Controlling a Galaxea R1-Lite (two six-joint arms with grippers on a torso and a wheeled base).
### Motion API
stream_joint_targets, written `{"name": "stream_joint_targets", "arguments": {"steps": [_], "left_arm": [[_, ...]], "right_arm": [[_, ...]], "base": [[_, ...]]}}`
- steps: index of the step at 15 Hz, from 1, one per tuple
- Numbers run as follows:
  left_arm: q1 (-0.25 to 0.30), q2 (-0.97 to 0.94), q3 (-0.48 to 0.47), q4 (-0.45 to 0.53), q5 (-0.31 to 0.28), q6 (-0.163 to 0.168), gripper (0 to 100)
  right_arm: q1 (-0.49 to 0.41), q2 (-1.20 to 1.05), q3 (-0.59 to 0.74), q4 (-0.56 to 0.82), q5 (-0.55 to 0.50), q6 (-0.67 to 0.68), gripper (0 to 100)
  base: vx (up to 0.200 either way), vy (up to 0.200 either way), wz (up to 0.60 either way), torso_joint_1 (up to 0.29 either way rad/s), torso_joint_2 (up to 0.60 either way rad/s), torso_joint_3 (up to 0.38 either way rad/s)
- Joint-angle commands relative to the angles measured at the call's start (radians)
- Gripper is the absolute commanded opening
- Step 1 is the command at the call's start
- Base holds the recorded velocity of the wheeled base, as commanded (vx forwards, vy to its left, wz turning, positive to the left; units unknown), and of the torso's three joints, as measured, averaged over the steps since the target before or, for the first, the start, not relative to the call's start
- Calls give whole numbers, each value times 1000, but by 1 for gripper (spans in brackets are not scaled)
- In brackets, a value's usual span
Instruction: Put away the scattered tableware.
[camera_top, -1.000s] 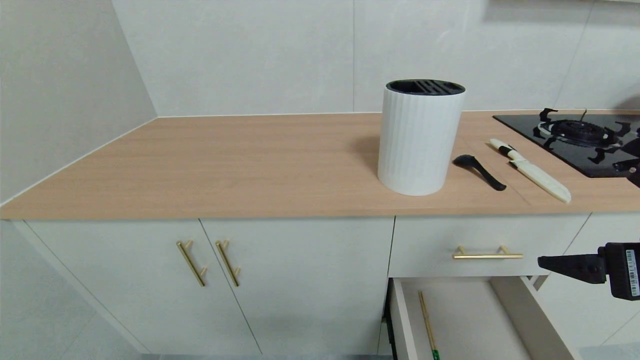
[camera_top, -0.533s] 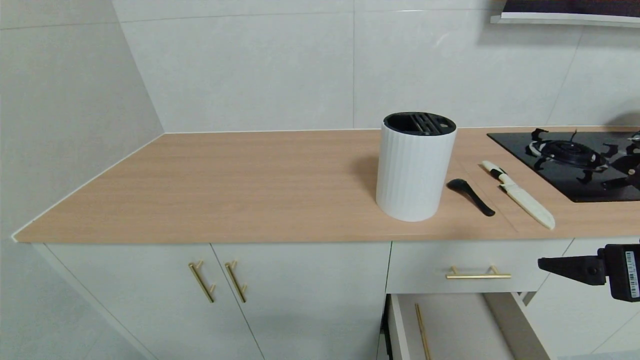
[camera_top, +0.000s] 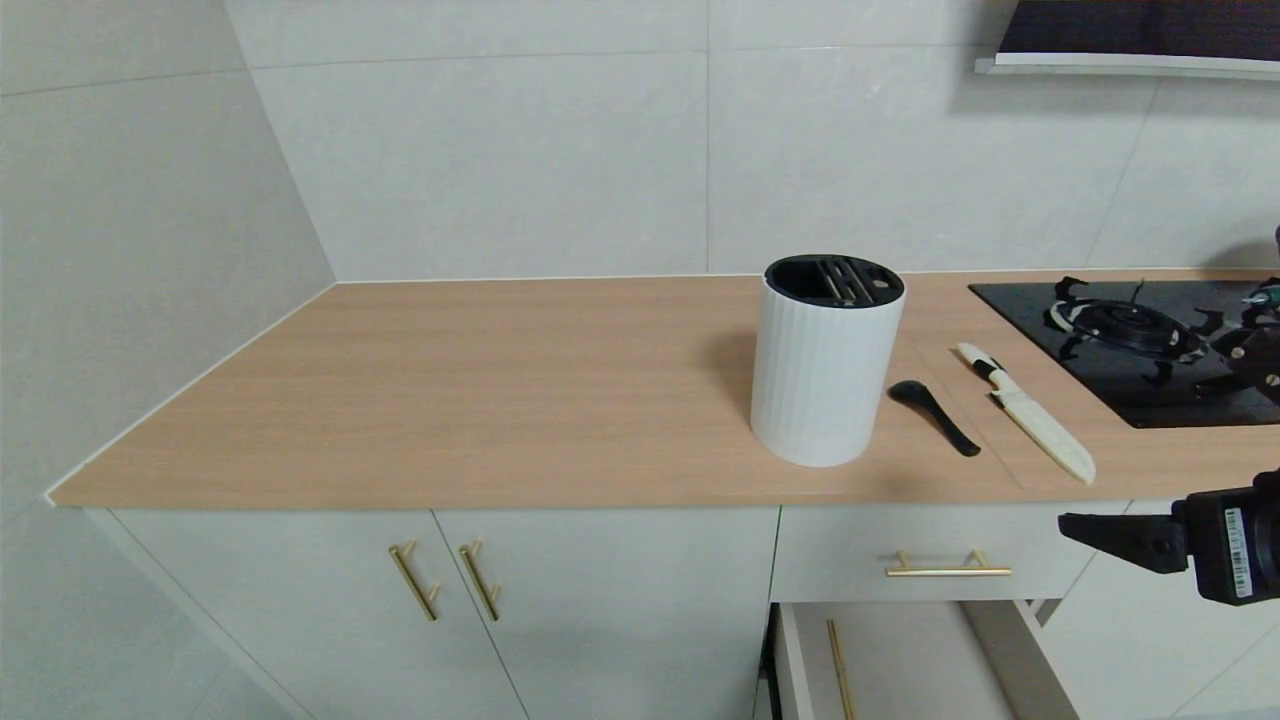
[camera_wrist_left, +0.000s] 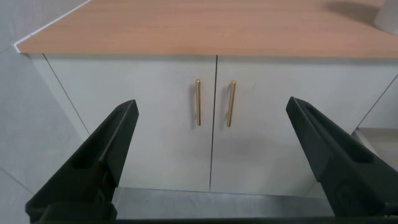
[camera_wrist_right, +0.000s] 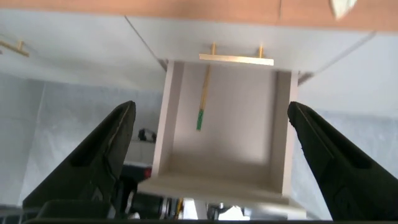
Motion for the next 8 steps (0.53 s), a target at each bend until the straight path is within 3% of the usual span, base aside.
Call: {"name": "stream_joint_targets", "arguments": {"steps": [1, 3, 5, 8], "left_arm": [[0, 1, 0, -1, 0, 0, 100], [0, 1, 0, -1, 0, 0, 100], [0, 1, 0, -1, 0, 0, 100], [0, 1, 0, -1, 0, 0, 100]], "right_arm": [[-49, 51, 8, -45, 10, -26, 100], [-126, 160, -3, -175, 73, -64, 100], [-238, 321, -10, -370, 185, -190, 100], [-301, 499, -26, -563, 318, -288, 100]], "base": [[0, 0, 0, 0, 0, 0], [0, 0, 0, 0, 0, 0], [0, 0, 0, 0, 0, 0], [0, 0, 0, 0, 0, 0]]}}
